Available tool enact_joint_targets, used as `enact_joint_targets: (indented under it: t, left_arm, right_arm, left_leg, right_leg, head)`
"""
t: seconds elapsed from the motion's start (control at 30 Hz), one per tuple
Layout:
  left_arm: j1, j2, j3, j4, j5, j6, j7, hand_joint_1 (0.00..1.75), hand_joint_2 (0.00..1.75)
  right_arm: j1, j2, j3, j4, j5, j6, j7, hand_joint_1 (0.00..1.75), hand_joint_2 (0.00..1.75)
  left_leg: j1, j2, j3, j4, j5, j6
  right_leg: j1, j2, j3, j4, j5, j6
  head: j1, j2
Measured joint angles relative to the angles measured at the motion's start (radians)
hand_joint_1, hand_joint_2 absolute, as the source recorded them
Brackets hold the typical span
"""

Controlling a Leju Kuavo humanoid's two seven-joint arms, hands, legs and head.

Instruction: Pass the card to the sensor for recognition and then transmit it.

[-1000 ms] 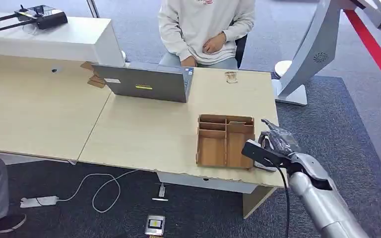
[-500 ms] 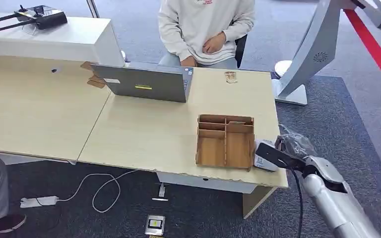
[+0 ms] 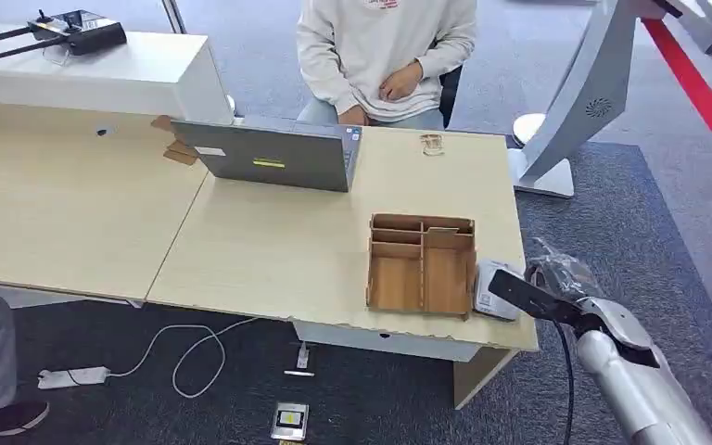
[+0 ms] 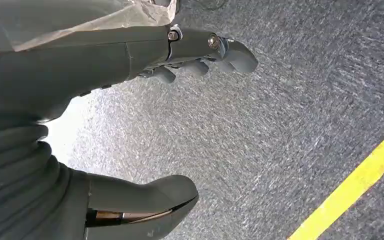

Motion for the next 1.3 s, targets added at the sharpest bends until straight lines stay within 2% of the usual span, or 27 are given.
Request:
enact_joint_targets:
  t: [0.47,0.67,0.8,0.87,1.0,1.3]
  left_arm:
    - [0.0,0.0,0.0,0.0,-0.001,-0.001,-0.001,0.0,1.75]
    - [-0.003,0.0,-0.001,0.0,-0.007,-0.012,-0.006,0.0,1.75]
    - [-0.005,0.0,-0.001,0.0,-0.008,-0.019,-0.006,0.0,1.75]
    - [-0.007,0.0,-0.002,0.0,-0.01,-0.022,-0.008,0.0,1.75]
    - [-0.015,0.0,-0.014,0.0,-0.017,-0.03,-0.013,0.0,1.75]
    - [-0.03,0.0,-0.027,0.0,-0.022,-0.04,-0.018,0.0,1.75]
  right_arm:
    - [0.023,-0.008,-0.019,-0.019,0.003,-0.013,0.006,1.75,1.75]
    - [0.024,-0.007,-0.033,-0.018,-0.012,-0.058,-0.013,1.75,1.75]
    - [0.023,-0.004,-0.069,-0.033,-0.088,-0.149,-0.064,1.75,1.75]
    - [0.018,-0.001,-0.092,-0.049,-0.156,-0.165,-0.085,1.75,1.75]
    - [-0.007,0.015,-0.143,-0.099,-0.293,-0.148,-0.093,1.75,1.75]
    - [-0.08,0.055,-0.172,-0.129,-0.326,-0.13,-0.108,1.75,1.75]
  left_leg:
    - [0.0,0.0,0.001,0.0,0.0,0.0]
    - [0.0,0.0,0.001,0.0,0.0,0.0]
    - [0.0,0.0,0.001,0.0,0.0,0.0]
    - [0.0,0.0,0.0,0.0,0.0,0.0]
    - [0.0,0.0,0.0,0.0,0.0,0.0]
    - [0.0,0.0,0.0,0.0,0.0,0.0]
  right_leg:
    - [0.0,0.0,0.001,0.0,0.0,0.0]
    - [0.0,0.0,0.001,0.0,0.0,0.0]
    - [0.0,0.0,0.001,0.0,0.0,0.0]
    - [0.0,0.0,0.001,0.0,0.0,0.0]
    - [0.0,0.0,0.001,0.0,0.0,0.0]
    - [0.0,0.0,0.0,0.0,0.0,0.0]
  head:
    - [0.0,0.0]
    - [0.0,0.0]
    - [0.0,0.0]
    - [0.0,0.0]
    - [0.0,0.0]
    - [0.0,0.0]
